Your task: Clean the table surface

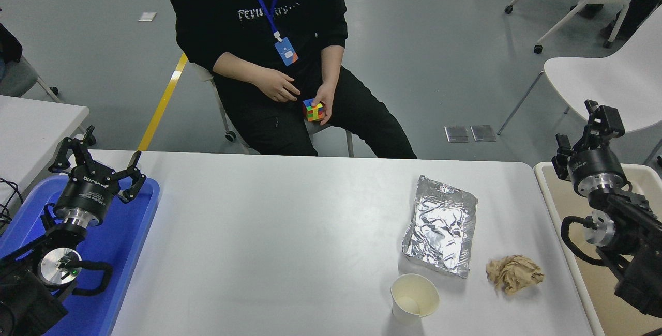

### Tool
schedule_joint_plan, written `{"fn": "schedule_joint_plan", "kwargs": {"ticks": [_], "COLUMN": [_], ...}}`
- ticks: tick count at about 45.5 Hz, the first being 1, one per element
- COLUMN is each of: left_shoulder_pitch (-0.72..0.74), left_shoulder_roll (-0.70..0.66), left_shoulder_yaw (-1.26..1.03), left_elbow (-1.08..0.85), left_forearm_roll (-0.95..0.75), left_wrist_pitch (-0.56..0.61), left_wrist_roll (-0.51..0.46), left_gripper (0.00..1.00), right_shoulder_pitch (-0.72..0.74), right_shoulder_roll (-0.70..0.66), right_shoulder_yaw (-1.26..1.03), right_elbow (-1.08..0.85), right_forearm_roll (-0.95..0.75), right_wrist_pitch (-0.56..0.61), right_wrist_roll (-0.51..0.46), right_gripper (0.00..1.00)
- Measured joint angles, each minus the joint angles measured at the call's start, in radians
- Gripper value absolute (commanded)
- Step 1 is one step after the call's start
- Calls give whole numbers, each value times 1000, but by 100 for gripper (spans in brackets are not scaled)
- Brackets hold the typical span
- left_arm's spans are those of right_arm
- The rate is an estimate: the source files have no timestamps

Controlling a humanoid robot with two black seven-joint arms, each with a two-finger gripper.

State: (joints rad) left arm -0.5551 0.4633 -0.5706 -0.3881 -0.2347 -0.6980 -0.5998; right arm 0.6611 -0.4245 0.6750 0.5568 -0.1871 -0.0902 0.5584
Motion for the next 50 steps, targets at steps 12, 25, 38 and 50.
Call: {"fn": "schedule_joint_plan", "kwargs": {"ticks": [12, 25, 38, 50], "left_shoulder_pitch": [0, 0, 0, 0], "left_shoulder_roll": [-1, 0, 0, 0], "left_shoulder_yaw": [0, 0, 0, 0], "left_elbow": [0, 0, 0, 0], "left_forearm_roll": [0, 0, 0, 0], "left_wrist_pitch": [0, 0, 0, 0], "left_wrist_roll": [0, 0, 1, 1], "left_gripper": [100, 100, 100, 100], "right_shoulder_pitch": [0, 2, 10, 11], "right_shoulder_roll": [1, 2, 3, 4], "right_shoulder_yaw": [0, 0, -1, -3], "right_elbow": [0, 0, 1, 1], "right_forearm_roll": [0, 0, 0, 0], "right_wrist_pitch": [0, 0, 2, 3], "right_wrist_roll": [0, 0, 0, 0], "right_gripper": [98, 98, 98, 98]}}
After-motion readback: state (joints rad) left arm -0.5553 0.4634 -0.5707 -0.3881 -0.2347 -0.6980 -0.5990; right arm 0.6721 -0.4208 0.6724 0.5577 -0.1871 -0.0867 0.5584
